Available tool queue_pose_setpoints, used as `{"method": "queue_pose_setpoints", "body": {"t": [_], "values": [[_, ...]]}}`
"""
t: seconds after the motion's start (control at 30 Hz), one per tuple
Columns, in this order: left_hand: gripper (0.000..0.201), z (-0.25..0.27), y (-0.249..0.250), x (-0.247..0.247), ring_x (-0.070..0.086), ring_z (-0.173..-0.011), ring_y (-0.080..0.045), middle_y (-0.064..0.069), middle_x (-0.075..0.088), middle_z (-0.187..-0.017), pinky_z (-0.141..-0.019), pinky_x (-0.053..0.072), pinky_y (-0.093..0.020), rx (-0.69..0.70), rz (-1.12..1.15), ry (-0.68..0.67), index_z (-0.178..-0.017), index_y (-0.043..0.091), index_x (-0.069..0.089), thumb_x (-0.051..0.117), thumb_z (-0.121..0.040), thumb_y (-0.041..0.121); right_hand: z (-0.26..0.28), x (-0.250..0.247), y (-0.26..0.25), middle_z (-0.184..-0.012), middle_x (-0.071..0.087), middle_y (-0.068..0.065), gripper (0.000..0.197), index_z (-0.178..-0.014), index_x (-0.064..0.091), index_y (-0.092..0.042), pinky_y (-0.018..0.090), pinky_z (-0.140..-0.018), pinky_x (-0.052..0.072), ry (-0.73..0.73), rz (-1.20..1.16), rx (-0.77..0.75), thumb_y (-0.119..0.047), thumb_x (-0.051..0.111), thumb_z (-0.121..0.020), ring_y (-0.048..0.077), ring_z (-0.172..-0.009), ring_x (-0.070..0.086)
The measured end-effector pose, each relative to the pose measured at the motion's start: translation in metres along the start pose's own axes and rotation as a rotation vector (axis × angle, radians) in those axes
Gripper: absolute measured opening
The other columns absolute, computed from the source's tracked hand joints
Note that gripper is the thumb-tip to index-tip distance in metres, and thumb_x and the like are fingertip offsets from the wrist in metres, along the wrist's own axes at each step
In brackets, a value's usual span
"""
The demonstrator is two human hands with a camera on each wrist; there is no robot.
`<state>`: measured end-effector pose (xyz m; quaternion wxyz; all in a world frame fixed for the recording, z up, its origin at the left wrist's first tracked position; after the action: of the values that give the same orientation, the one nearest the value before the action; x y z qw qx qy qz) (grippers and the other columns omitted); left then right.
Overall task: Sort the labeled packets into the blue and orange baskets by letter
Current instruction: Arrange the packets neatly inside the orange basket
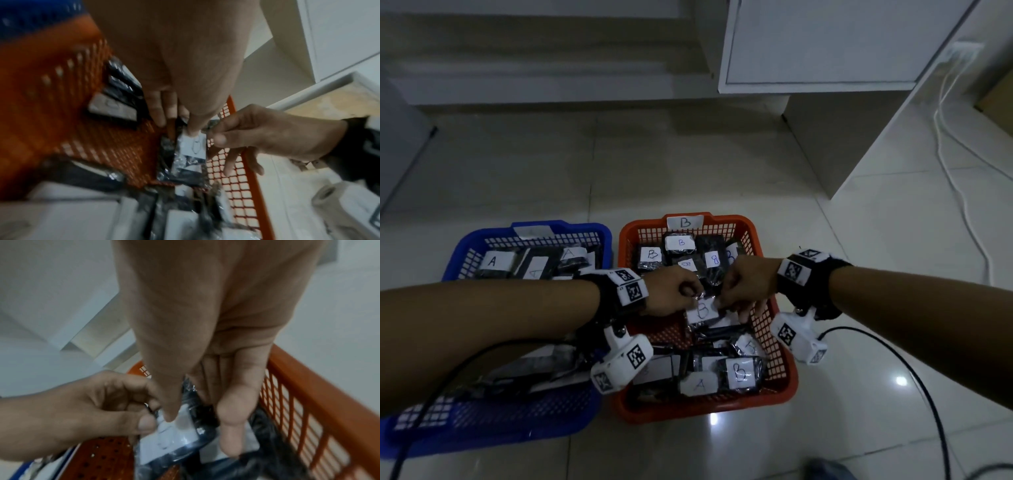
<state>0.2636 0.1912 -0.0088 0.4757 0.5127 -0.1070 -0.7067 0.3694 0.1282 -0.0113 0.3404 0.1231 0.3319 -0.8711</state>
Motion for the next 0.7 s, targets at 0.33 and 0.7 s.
{"method": "queue_pose_setpoints", "body": {"t": [0.33, 0.7], "values": [[0.015, 0.0, -0.014, 0.02, 0.065, -0.09, -0.013, 0.003, 0.07, -0.093, -0.079, 0.05, -0.022, -0.18, -0.076, 0.048, -0.102, 0.013, 0.073, 0.072, -0.088, 0.019, 0.004, -0.004, 0.013, -0.104, 0.073, 0.005, 0.033, -0.105, 0.07, -0.005, 0.025, -0.077, 0.057, 0.187, 0.371, 0.16, -0.03, 0.078, -0.085, 0.019, -0.091, 0.072], [0.006, 0.0, -0.003, 0.05, 0.073, -0.082, -0.02, -0.011, 0.076, -0.097, -0.074, 0.057, -0.031, -0.184, 0.208, -0.198, -0.096, 0.008, 0.068, 0.068, -0.09, 0.011, 0.017, -0.008, -0.005, -0.088, 0.065, 0.006, 0.022, -0.075, 0.057, -0.006, 0.025, -0.073, 0.053, 0.165, 0.611, 0.085, -0.014, 0.066, -0.094, 0.023, -0.087, 0.067]]}}
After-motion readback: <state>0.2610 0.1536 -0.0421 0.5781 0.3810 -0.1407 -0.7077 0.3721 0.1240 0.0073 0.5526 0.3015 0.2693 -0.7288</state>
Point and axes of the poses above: each hand's wrist, its own z-axis away from the middle knuckle, its own x-axis out of the palm, y = z × x, the point moved 9 cm from there along -z, towards the middle knuckle
